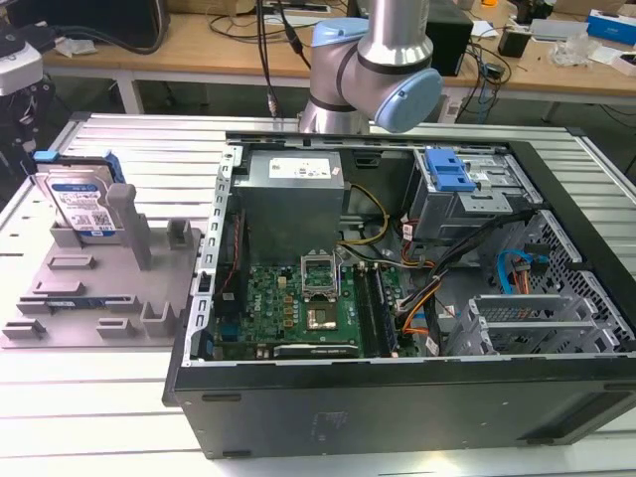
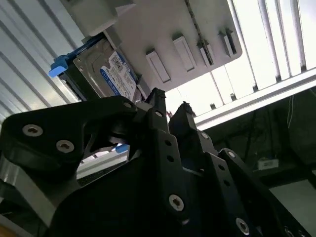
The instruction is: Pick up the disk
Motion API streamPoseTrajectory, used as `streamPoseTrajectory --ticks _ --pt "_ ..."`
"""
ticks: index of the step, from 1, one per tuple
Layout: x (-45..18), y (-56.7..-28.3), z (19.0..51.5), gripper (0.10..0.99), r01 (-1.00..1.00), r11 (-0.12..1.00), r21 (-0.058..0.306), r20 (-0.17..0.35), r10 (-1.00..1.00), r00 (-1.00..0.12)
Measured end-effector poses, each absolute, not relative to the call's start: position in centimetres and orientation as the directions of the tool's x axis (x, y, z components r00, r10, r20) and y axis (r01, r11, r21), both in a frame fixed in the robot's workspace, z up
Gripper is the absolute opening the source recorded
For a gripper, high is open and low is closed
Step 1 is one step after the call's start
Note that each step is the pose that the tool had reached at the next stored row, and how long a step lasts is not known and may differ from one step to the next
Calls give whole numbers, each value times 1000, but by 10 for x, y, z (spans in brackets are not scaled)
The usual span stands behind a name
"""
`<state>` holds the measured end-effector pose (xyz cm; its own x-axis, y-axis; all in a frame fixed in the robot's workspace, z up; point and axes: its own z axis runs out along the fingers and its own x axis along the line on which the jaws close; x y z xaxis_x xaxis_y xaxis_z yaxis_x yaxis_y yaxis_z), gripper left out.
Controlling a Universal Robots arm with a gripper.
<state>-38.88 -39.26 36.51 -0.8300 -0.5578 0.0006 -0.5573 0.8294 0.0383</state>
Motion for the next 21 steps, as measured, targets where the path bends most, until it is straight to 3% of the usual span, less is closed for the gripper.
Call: streamPoseTrajectory --ticks 4,21 --pt "-389 -393 365 482 -630 776 38 0 -631 -776" --pt "-389 -393 364 482 -893 449 38 0 -893 -450"
